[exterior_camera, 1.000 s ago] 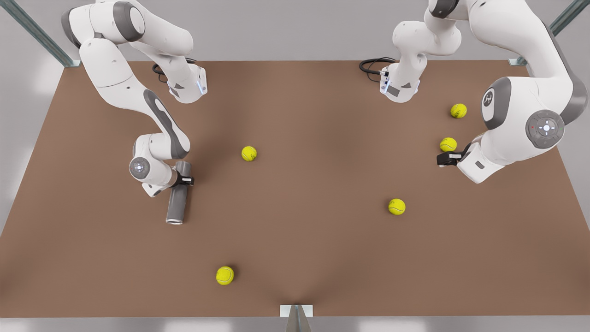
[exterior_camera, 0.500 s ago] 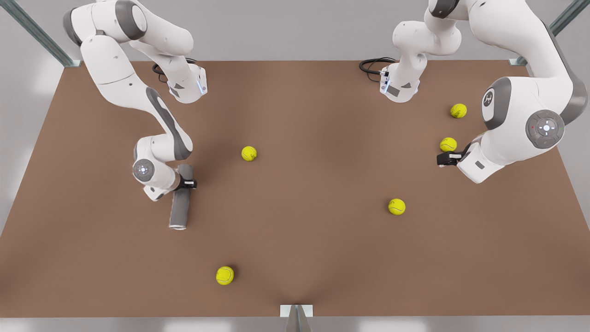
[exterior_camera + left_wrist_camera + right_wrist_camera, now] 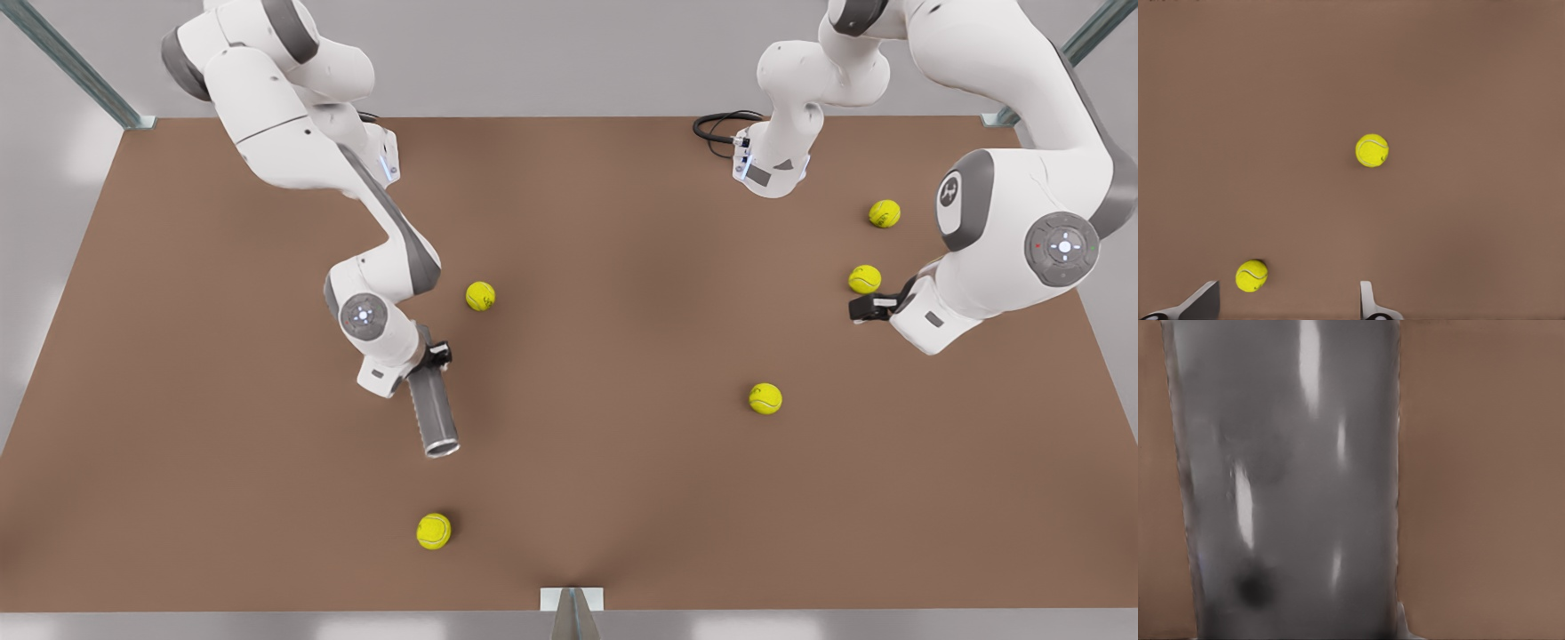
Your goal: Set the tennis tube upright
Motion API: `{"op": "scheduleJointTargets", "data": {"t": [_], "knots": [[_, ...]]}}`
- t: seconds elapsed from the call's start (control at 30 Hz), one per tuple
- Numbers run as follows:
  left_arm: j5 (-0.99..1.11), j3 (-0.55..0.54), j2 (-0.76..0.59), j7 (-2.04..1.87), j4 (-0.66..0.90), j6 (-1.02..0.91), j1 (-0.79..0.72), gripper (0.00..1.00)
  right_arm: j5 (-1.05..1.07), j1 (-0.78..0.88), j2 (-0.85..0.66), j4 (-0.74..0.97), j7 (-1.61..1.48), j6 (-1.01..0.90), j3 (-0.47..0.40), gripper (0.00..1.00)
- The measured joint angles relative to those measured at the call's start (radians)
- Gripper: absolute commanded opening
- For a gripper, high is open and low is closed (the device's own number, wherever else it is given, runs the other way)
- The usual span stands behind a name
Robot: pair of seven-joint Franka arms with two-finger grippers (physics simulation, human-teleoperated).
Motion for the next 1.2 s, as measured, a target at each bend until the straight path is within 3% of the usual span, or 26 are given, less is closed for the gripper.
{"op": "scheduleJointTargets", "data": {"t": [0.47, 0.73, 1.0, 1.2], "knots": [[0.000, 0.000, 0.002, 0.000, -0.002, -0.003, 0.003, 1.00, -0.182, 0.213, 0.015, 0.126, -0.506, -0.003, 0.000, 0.64], [0.000, 0.000, 0.002, 0.000, -0.008, 0.001, 0.008, 1.00, -0.178, 0.247, 0.138, 0.268, -0.755, -0.003, 0.000, 0.64], [0.000, 0.000, 0.002, -0.001, -0.016, 0.002, 0.009, 1.00, -0.162, 0.431, 0.416, 0.682, -0.731, -0.122, -0.010, 0.64], [0.000, 0.000, 0.005, -0.001, -0.021, 0.002, 0.008, 1.00, -0.154, 0.616, 0.610, 0.973, -0.674, -0.173, -0.088, 0.64]]}}
